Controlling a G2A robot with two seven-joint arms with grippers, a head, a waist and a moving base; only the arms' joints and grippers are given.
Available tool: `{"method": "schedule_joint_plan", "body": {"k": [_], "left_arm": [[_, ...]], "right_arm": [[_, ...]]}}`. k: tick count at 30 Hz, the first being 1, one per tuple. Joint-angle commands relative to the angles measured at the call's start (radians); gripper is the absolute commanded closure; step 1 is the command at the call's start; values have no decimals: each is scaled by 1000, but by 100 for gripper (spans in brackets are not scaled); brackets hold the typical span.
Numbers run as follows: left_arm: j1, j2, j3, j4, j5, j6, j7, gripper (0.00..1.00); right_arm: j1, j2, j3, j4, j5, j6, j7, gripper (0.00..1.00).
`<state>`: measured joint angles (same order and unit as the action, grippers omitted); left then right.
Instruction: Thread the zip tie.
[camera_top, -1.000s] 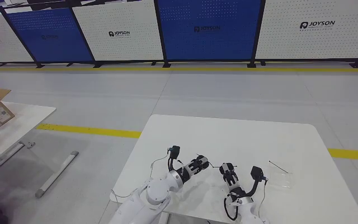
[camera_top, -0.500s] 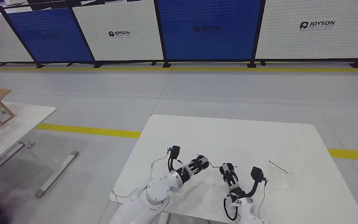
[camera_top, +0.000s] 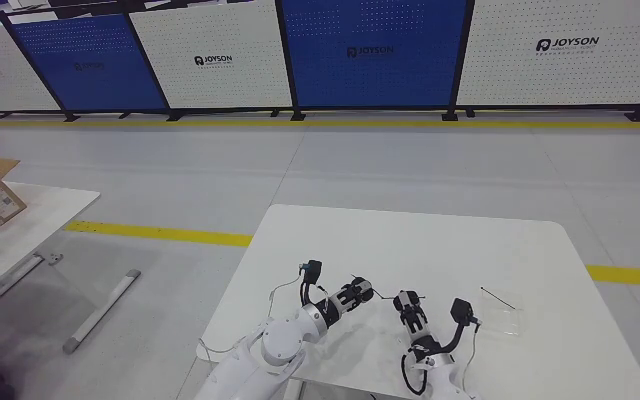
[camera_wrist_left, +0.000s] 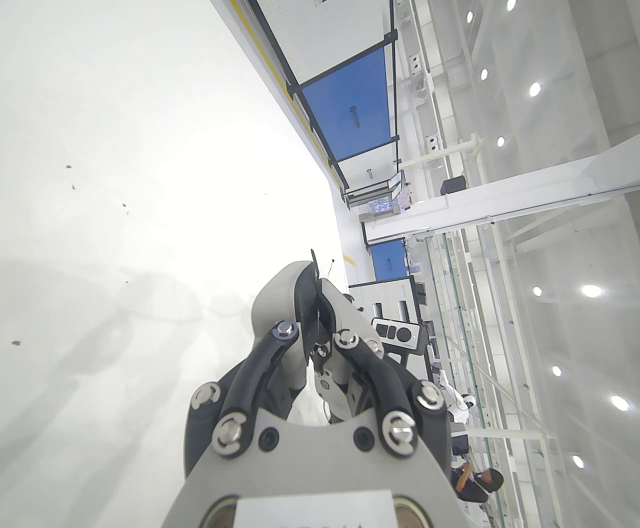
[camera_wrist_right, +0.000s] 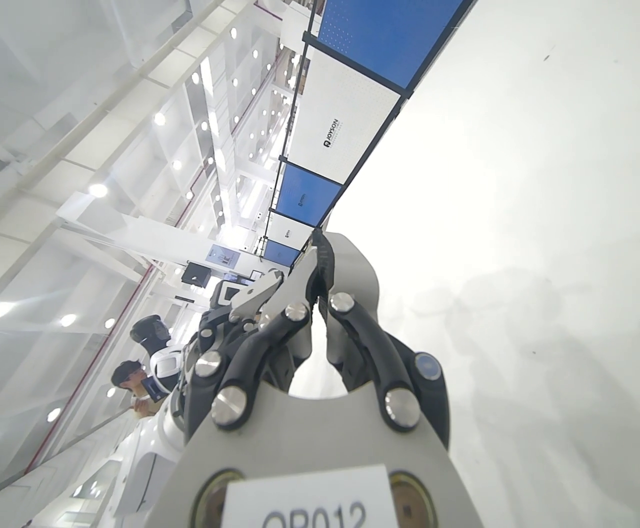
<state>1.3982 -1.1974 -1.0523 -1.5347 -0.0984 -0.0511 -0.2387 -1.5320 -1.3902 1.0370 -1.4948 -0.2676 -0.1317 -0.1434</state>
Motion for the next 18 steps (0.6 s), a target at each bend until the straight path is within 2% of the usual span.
{"method": "schedule_joint_plan", "body": {"k": [1, 18], "left_arm": [[0, 0, 0, 0, 0, 0, 0, 100], [0, 0, 0, 0, 0, 0, 0, 100]], "right_arm": [[-5, 1, 5, -2, 0, -5, 1, 100], [2, -7, 7, 3, -4, 29, 24, 100]]}}
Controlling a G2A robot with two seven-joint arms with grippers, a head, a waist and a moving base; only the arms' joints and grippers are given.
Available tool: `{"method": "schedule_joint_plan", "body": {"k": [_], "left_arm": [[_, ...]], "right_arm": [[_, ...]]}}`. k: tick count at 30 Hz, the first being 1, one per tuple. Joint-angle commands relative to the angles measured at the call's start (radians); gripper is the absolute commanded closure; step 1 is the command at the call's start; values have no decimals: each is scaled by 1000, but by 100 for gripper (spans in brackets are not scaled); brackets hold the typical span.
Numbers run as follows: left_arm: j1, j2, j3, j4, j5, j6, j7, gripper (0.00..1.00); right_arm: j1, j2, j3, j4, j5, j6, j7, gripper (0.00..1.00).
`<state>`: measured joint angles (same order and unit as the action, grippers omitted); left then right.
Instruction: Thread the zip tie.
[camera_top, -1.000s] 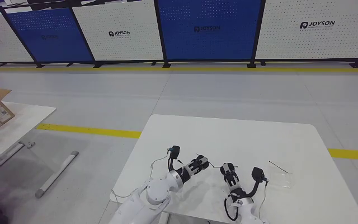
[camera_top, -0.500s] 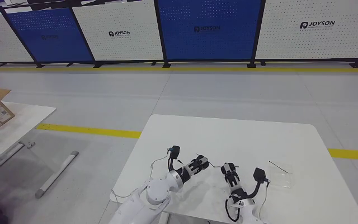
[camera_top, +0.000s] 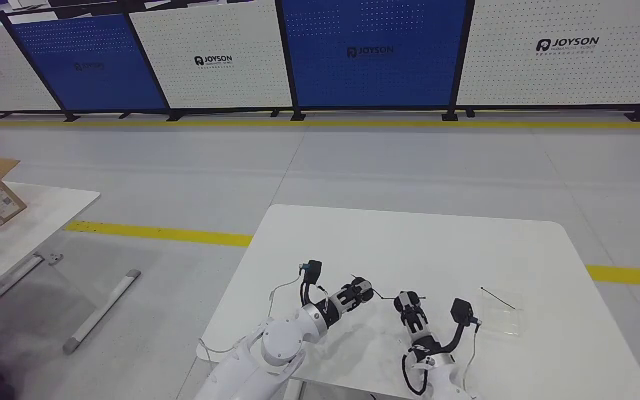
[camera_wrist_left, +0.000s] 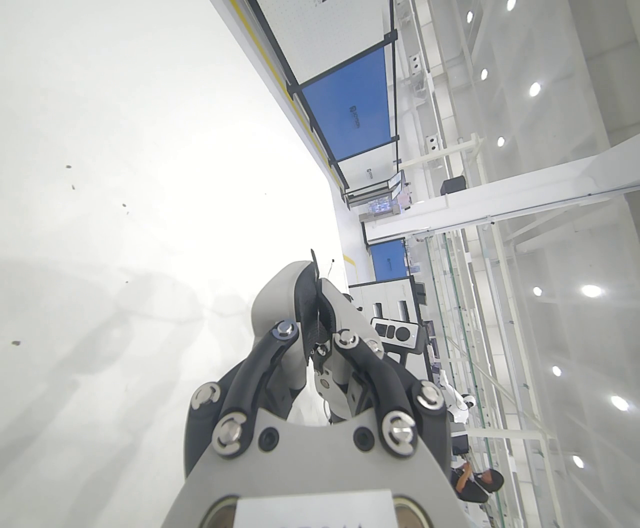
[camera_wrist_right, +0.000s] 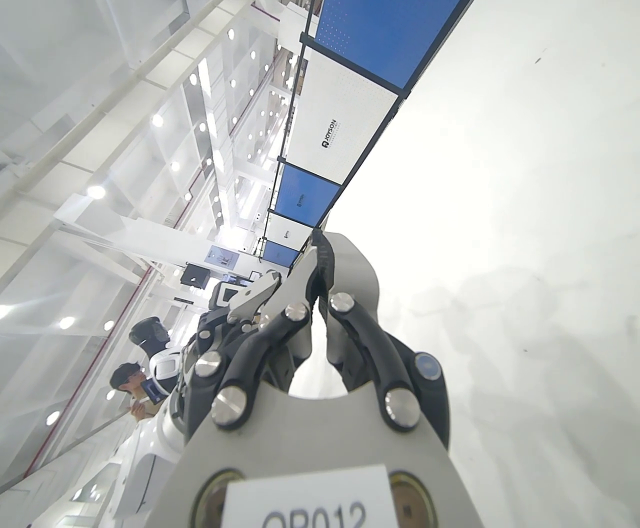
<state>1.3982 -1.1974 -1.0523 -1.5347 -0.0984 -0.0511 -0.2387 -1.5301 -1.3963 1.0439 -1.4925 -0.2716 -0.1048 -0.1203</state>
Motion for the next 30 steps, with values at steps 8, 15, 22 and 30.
{"method": "schedule_joint_plan", "body": {"k": [8, 15, 22, 30], "left_arm": [[0, 0, 0, 0, 0, 0, 0, 100], [0, 0, 0, 0, 0, 0, 0, 100], [0, 0, 0, 0, 0, 0, 0, 100], [0, 0, 0, 0, 0, 0, 0, 100]], "right_arm": [[2, -4, -4, -2, -9, 8, -1, 100], [3, -7, -3, 1, -15, 14, -6, 100], [-11, -7, 5, -9, -19, 8, -2, 100], [-14, -8, 13, -5, -9, -7, 10, 100]]}}
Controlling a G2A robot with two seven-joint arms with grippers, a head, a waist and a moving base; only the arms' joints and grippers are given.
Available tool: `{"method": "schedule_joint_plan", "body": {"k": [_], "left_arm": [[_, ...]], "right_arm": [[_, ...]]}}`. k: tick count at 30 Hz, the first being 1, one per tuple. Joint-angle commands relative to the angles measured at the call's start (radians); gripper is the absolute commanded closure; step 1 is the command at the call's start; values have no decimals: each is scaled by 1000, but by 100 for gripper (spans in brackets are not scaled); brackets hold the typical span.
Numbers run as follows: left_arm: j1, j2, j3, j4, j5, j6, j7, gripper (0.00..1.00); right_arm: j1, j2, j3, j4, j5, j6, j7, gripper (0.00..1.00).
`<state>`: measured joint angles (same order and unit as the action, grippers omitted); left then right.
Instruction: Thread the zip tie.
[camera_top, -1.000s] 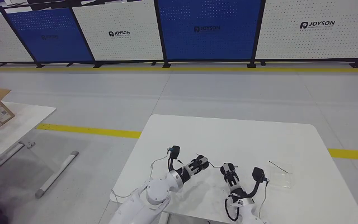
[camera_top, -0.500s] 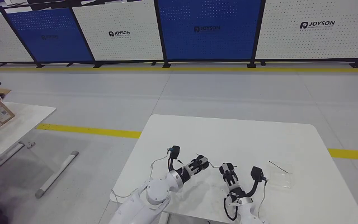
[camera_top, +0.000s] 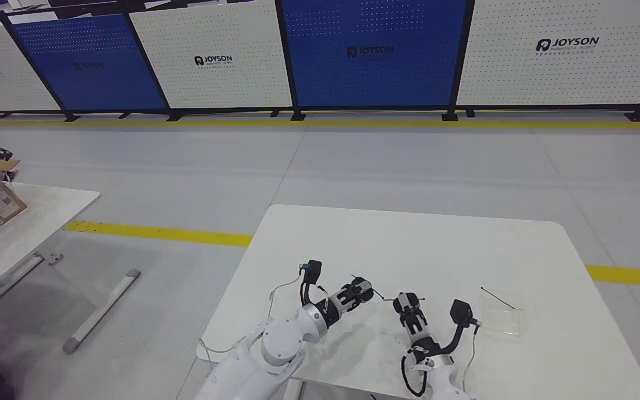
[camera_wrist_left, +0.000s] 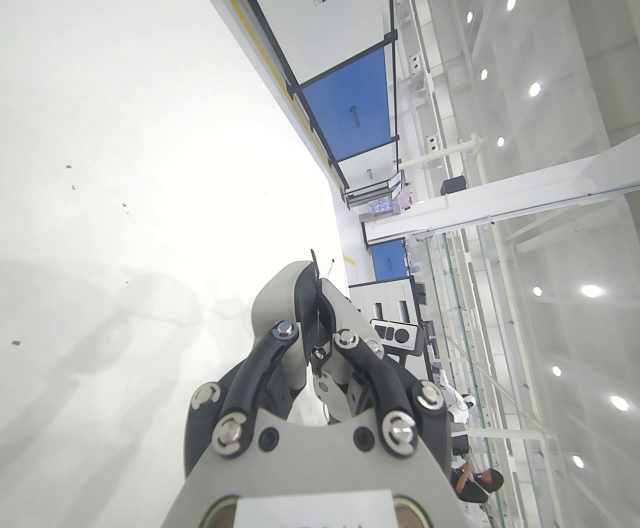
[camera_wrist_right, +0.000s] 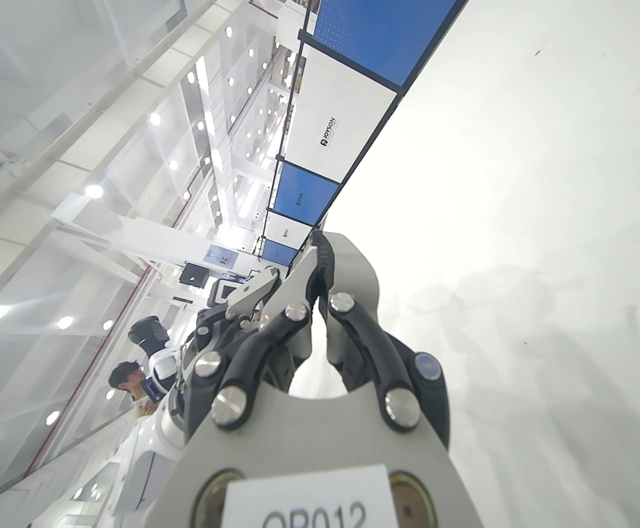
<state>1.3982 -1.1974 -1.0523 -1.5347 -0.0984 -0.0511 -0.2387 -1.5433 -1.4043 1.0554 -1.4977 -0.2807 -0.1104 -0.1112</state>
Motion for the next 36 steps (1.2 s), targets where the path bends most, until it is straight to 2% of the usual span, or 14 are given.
{"method": "schedule_joint_plan", "body": {"k": [1, 17, 36], "left_arm": [[0, 0, 0, 0, 0, 0, 0, 100], [0, 0, 0, 0, 0, 0, 0, 100], [0, 0, 0, 0, 0, 0, 0, 100]], "right_arm": [[-1, 0, 2, 0, 0, -2, 1, 100], [6, -6, 2, 2, -2, 5, -3, 100], [-16, -7, 18, -22, -13, 5, -4, 100]]}}
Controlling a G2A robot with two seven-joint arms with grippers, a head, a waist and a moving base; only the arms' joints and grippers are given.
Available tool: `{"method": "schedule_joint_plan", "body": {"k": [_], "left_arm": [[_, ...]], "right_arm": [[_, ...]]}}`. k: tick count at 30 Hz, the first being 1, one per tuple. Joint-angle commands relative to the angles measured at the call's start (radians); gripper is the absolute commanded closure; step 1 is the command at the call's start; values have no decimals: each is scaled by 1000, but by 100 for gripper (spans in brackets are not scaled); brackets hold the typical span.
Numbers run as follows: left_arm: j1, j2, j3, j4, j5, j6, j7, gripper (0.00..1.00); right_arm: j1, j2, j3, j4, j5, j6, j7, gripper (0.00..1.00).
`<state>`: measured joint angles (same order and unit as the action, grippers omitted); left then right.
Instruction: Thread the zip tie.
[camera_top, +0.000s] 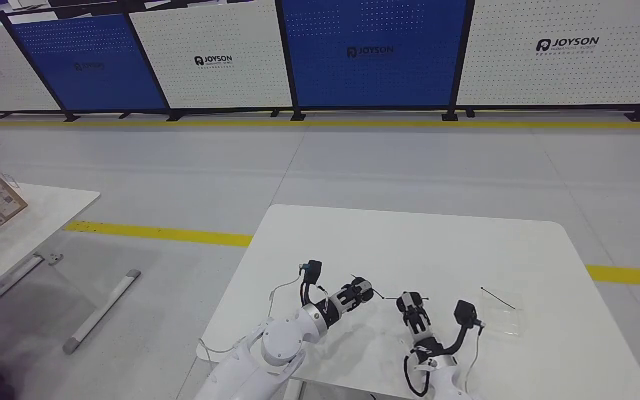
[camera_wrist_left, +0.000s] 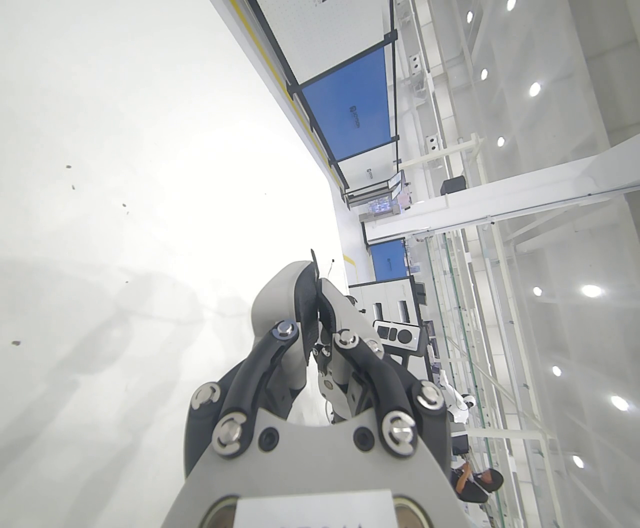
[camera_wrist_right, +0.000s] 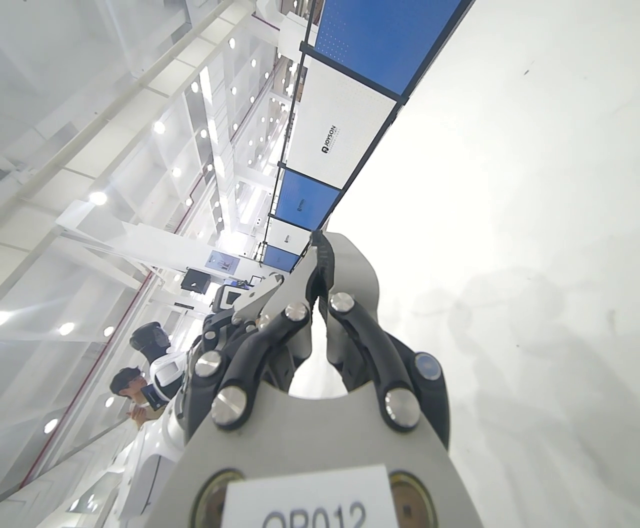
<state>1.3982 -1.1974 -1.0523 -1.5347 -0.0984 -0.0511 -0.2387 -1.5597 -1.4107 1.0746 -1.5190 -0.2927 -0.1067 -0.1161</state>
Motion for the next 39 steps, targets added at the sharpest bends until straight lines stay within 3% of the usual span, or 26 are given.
{"method": "schedule_joint_plan", "body": {"k": [1, 39], "left_arm": [[0, 0, 0, 0, 0, 0, 0, 100], [0, 0, 0, 0, 0, 0, 0, 100]], "right_arm": [[0, -1, -2, -1, -2, 3, 1, 100], [5, -13, -11, 3, -20, 36, -12, 100]]}}
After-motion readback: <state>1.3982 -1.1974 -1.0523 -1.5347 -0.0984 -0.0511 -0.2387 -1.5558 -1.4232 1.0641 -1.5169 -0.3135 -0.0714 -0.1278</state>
